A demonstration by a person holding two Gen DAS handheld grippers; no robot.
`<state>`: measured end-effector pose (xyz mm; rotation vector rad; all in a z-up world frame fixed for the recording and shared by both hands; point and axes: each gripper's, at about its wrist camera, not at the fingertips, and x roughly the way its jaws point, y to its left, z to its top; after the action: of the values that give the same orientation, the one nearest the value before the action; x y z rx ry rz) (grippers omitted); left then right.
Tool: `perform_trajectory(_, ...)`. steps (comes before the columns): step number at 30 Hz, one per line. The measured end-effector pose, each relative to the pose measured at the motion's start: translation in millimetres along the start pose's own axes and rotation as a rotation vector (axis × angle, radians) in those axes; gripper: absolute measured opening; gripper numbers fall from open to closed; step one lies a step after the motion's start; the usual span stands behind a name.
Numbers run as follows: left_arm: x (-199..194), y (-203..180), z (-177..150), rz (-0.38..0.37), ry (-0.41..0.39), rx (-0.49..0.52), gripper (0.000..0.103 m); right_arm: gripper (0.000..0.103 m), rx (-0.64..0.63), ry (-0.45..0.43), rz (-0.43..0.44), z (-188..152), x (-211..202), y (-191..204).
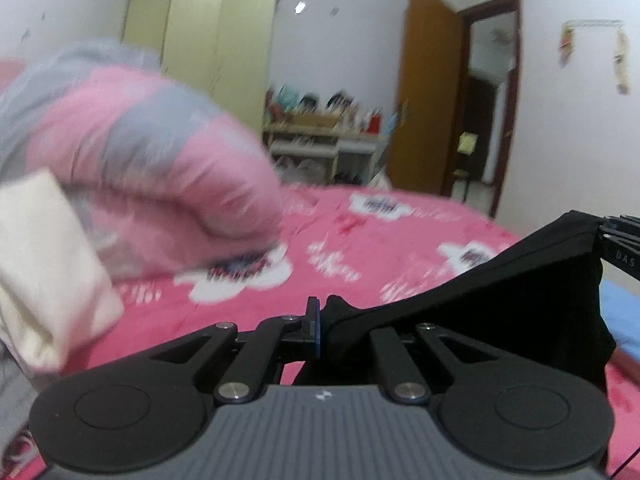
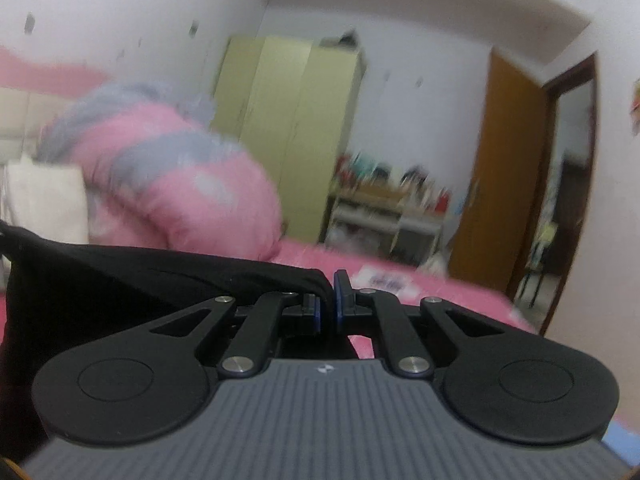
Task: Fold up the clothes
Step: 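Lower the T-shirt onto the bedspread and open both tools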
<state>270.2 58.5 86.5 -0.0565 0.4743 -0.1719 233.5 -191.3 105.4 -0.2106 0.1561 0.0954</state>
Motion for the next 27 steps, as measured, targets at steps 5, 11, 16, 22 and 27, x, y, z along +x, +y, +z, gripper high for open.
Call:
perform_trajectory(5, 65, 28, -35, 0.026, 0.151, -0.06, 0.028, 0.006, 0.014, 0.148, 0.049, -42, 76, 23)
perform_trajectory(11, 99, 60, -72, 0.018, 0.287, -0.203, 0.075, 0.04, 0.115, 0.464, 0.158, -101, 151, 39)
perform_trajectory(16, 77, 93, -79, -0.028, 0.263, -0.398, 0.082, 0.082, 0.06, 0.556, 0.195, -114, 139, 44)
perform_trajectory(22, 45, 122, -75, -0.079, 0.214, -0.599, 0.088, 0.098, 0.069, 0.529, 0.226, -92, 85, 18)
perform_trajectory(27, 33, 123, -68, -0.094, 0.225, -0.605, 0.088, 0.099, 0.202, 0.535, 0.2, -89, 29, -22)
